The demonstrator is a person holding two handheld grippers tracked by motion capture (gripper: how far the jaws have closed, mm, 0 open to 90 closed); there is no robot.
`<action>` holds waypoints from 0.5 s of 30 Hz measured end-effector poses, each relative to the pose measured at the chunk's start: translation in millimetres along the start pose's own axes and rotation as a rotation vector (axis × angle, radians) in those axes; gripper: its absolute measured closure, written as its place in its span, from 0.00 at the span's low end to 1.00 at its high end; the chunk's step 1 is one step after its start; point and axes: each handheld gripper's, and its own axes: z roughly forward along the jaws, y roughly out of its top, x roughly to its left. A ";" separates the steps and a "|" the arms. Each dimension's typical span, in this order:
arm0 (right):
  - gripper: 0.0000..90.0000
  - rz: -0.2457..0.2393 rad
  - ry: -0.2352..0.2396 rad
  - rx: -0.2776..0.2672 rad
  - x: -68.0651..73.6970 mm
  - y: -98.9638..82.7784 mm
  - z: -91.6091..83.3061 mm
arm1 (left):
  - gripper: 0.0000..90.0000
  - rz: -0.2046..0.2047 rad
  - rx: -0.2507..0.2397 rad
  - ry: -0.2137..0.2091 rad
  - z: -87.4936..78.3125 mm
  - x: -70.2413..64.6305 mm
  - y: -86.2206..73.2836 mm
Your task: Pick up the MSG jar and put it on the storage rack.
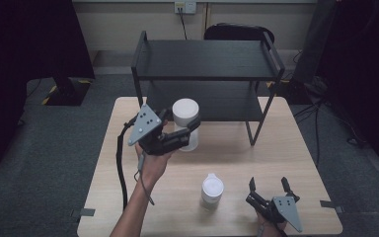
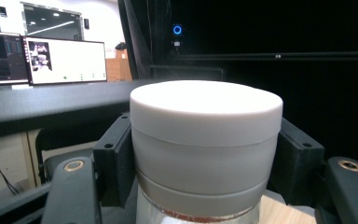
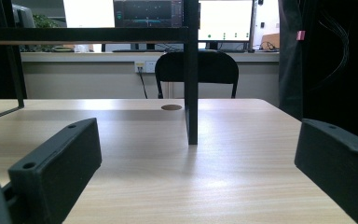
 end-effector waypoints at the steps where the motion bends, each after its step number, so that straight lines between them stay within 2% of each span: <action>1: 0.00 0.001 0.000 0.000 -0.1 0.0 0.0 | 0.38 -0.001 -0.001 -0.001 3.5 2.9 4.7; 8: 0.00 0.003 0.001 0.000 -0.2 0.1 0.0 | 0.38 -0.001 -0.019 0.033 25.3 19.7 42.1; 9: 0.00 0.003 0.002 0.000 -0.4 0.1 0.0 | 0.38 0.012 -0.016 0.049 30.6 22.8 54.9; 10: 0.00 0.003 0.002 0.000 -0.4 0.1 0.0 | 0.38 0.012 -0.016 0.049 30.6 22.8 54.9; 15: 0.00 0.003 0.005 0.001 -1.0 0.2 0.0 | 0.38 0.016 -0.038 0.076 42.9 29.9 77.0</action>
